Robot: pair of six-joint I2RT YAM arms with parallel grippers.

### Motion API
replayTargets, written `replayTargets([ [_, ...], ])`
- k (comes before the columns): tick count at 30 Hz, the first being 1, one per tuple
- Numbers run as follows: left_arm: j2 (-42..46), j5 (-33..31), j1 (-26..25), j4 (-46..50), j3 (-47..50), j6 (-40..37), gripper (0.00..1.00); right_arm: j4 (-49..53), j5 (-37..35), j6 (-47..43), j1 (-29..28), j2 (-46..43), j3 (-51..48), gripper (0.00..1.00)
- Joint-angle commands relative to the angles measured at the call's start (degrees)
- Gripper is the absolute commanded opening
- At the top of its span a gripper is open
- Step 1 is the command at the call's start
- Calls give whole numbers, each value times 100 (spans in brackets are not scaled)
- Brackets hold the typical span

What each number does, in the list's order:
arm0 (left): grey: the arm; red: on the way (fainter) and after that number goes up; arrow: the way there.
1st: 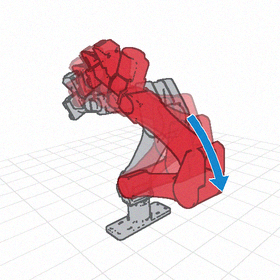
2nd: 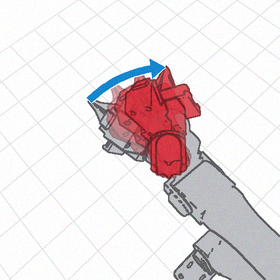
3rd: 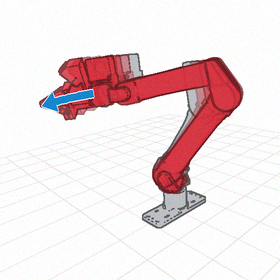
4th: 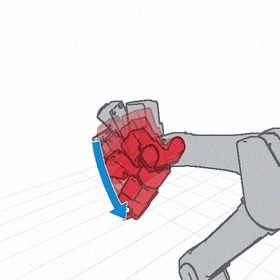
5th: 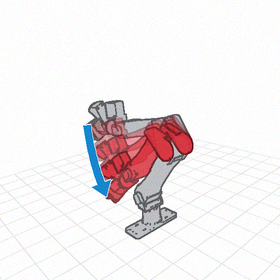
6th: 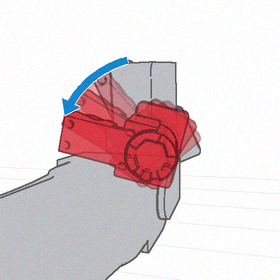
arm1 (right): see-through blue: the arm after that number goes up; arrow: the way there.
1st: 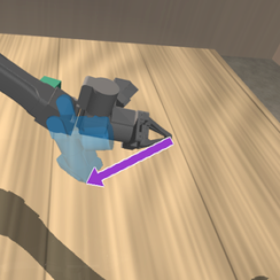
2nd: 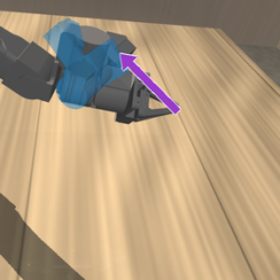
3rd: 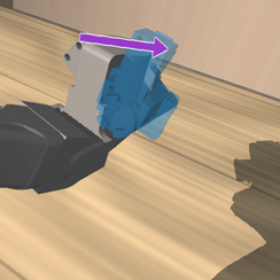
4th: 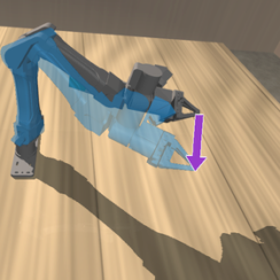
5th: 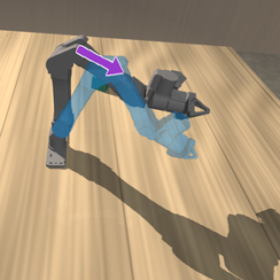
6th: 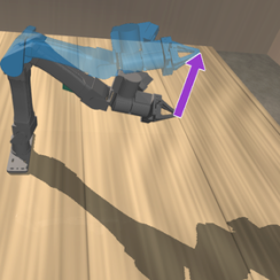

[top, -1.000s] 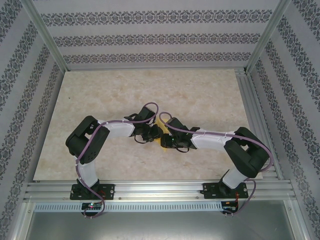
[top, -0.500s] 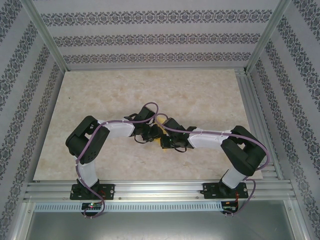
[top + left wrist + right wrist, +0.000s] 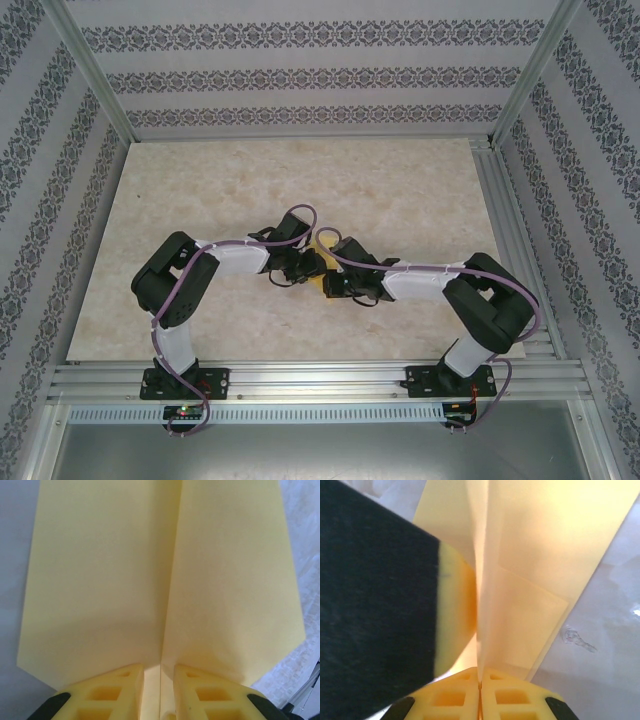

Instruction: Fold a paper plane with a square sheet of paper (fold left side to right side)

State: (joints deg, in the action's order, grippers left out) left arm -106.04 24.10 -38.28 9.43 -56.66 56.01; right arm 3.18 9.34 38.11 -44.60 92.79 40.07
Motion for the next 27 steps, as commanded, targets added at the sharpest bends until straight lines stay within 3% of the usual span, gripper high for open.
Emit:
replayTargets([
  [1,-101,-98,-15,83,72,49,26,-631,283,137,169,-99,-212,8],
  [14,-259,-136,-21,181,-18,34,28,-1290,926,248,451,11,-457,9],
  [18,-309,-149,-21,217,-55,33,28,-1224,955,241,489,-11,-444,14],
  [21,-344,-150,-21,226,-55,45,28,-980,872,246,492,-168,-398,24],
  [27,-350,-165,-21,246,-73,42,28,15,190,125,356,-732,-242,27],
])
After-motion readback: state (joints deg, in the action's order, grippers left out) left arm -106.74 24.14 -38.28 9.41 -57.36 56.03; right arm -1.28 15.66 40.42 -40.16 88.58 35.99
